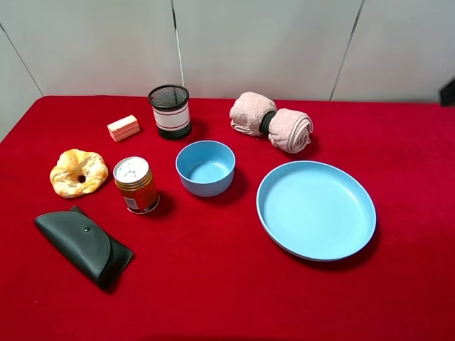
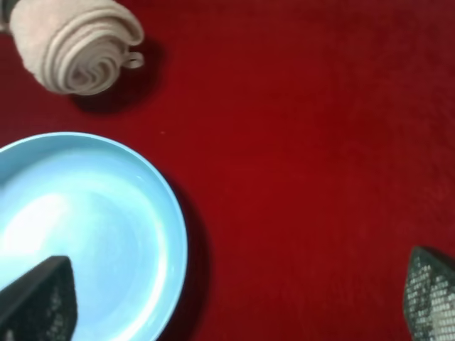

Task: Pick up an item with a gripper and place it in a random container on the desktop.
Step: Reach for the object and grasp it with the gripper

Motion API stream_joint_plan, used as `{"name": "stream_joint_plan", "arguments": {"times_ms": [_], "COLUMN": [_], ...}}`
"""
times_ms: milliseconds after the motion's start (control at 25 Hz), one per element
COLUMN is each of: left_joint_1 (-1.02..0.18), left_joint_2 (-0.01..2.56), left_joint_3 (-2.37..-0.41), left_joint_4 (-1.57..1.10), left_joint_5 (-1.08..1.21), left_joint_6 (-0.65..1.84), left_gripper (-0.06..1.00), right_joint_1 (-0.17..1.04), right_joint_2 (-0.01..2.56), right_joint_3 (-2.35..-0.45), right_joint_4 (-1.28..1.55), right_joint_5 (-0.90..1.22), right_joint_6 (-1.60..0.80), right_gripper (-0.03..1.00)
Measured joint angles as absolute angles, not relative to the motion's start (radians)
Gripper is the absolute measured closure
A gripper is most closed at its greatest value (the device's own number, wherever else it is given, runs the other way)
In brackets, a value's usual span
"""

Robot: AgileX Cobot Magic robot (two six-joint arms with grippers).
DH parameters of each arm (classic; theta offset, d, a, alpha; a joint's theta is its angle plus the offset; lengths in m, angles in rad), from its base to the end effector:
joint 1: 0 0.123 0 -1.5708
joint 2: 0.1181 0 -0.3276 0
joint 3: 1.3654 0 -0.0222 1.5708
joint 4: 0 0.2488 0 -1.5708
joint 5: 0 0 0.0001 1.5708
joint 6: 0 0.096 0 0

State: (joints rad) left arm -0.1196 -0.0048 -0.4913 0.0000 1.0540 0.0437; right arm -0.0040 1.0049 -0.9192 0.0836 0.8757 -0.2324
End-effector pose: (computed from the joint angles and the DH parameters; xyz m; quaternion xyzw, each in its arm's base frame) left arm -0.0442 0.0053 0.2720 0.0695 0.8496 -0.0198 0.5224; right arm 0.1685 0.0055 0.3675 -0.0929 0.9346 -0.0012 0.3433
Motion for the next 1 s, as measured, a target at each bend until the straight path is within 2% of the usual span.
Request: {"name": "stream_joint_plan", "arguments": {"times_ms": [360, 1000], "left_joint_1": [-0.12, -0.12], "left_joint_2": [-0.005, -0.005], "left_joint_3": [-0.491, -0.491], "left_joint_4": [0.0, 0.0], "left_joint_5": [1.054, 1.054], "left_joint_6": [0.044, 0.044], "left_gripper": [-0.05, -0.05], "right_joint_1": [0.017, 0.162], "right_joint_2": [1.305, 1.731], "right_joint_3": [-1.115, -1.501], "right_joint_4": [0.145, 0.074], "right_joint_5": [0.881, 0.959], "right_joint_6": [-0.402, -0.502], "right_gripper": [0.28, 0.28]}}
